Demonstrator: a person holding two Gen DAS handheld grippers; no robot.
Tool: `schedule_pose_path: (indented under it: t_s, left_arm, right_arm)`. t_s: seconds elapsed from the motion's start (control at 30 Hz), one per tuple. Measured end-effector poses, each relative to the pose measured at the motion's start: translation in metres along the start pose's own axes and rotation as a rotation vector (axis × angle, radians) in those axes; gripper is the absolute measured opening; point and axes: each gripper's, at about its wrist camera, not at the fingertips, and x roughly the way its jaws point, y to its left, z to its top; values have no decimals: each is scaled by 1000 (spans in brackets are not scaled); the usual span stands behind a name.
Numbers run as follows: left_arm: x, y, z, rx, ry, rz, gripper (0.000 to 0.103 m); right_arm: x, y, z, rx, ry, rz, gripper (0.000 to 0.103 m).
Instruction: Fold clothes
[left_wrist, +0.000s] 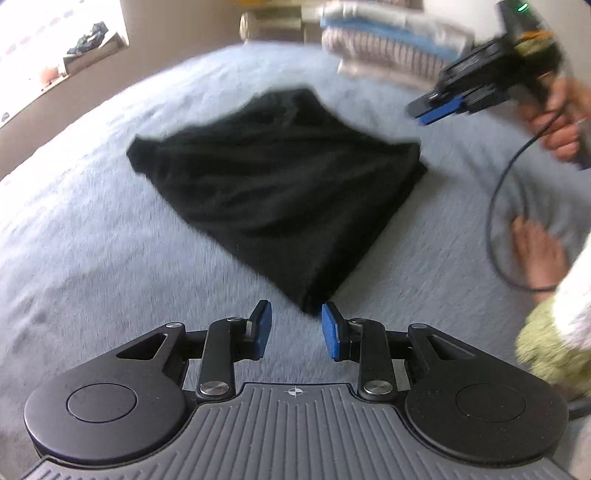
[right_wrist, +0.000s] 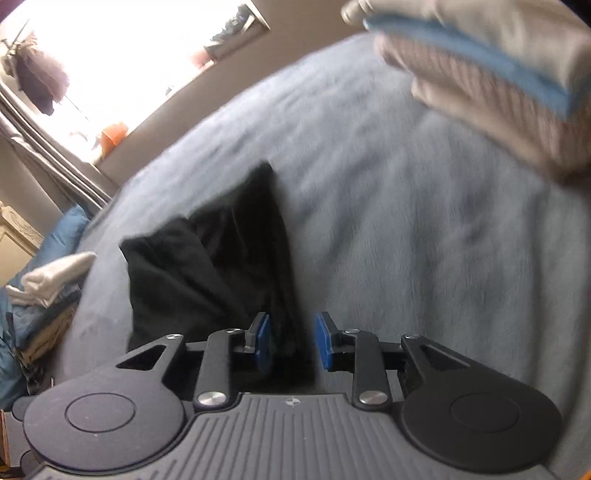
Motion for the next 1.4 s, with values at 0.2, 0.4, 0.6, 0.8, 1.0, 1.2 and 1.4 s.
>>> schedule_pose_path:
  t_s: [0.2, 0.4, 0.6, 0.8, 1.0, 1.2, 1.4]
  left_arm:
    - [24, -9, 24, 31, -62, -3, 29]
    - [47, -7, 26, -6, -19, 2, 29]
    - [49, -1, 17, -61, -8, -10, 29]
    - [56, 0, 20, -77, -2, -24, 29]
    - [56, -3, 17, -41, -18, -20, 29]
    - [58, 1, 14, -48, -24, -32, 29]
    - [59, 1, 13, -59, -34, -30, 29]
  right_arm:
    - [55, 27, 63, -38, -34, 26, 46]
    - [131, 26, 118, 36, 36, 40, 46]
    - [162, 36, 132, -14, 62, 61, 3]
    - [150, 51, 128, -111, -111, 136, 2]
    - [153, 33, 129, -23, -109, 88, 22]
    - [142, 70, 122, -161, -52, 163, 34]
    - [183, 140, 103, -426, 173, 197, 35]
